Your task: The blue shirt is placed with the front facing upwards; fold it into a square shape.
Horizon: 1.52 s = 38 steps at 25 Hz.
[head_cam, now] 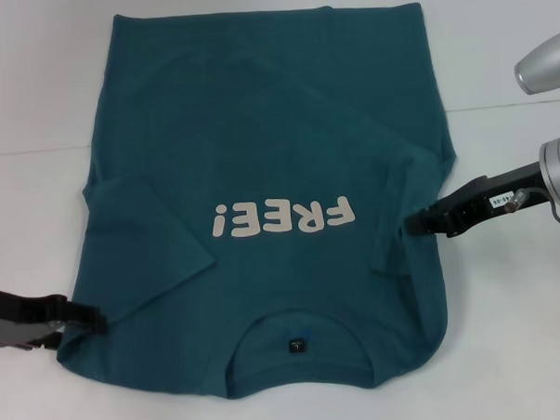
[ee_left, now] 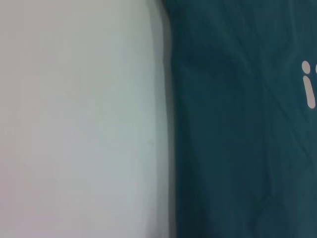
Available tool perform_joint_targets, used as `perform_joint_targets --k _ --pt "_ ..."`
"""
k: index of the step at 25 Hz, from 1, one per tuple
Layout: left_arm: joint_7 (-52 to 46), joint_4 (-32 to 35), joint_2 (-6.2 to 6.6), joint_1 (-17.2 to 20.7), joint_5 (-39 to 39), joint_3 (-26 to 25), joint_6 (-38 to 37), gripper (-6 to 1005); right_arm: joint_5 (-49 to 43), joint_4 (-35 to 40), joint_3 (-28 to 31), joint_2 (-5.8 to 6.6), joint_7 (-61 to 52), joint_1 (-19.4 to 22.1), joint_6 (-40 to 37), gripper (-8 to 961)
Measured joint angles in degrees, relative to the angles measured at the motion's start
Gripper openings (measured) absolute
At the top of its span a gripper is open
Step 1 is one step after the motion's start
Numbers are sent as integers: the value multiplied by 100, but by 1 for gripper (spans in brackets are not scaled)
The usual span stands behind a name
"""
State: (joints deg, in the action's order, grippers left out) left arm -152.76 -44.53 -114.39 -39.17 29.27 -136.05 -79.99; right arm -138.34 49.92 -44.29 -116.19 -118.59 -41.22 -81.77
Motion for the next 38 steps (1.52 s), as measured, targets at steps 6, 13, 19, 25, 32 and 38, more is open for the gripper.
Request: perform_joint_targets --k 6,13,19,25,32,38 --pt "0 101 26 -41 0 -1 64 723 0 0 0 1 3 -1 3 14" --pt "-7 123 5 -110 -148 -1 87 713 0 0 -1 0 3 -18 9 14" --pt "-9 122 15 -131 -150 0 89 600 0 0 -1 0 3 -18 12 14" --pt "5 120 25 -136 -159 -1 96 382 3 0 -1 0 3 -18 12 14" --pt "30 97 -26 -135 -293 -1 114 107 11 0 -1 -7 3 -18 3 14" --pt "56 73 -42 -135 -294 7 115 90 23 0 -1 -8 3 -13 -7 15"
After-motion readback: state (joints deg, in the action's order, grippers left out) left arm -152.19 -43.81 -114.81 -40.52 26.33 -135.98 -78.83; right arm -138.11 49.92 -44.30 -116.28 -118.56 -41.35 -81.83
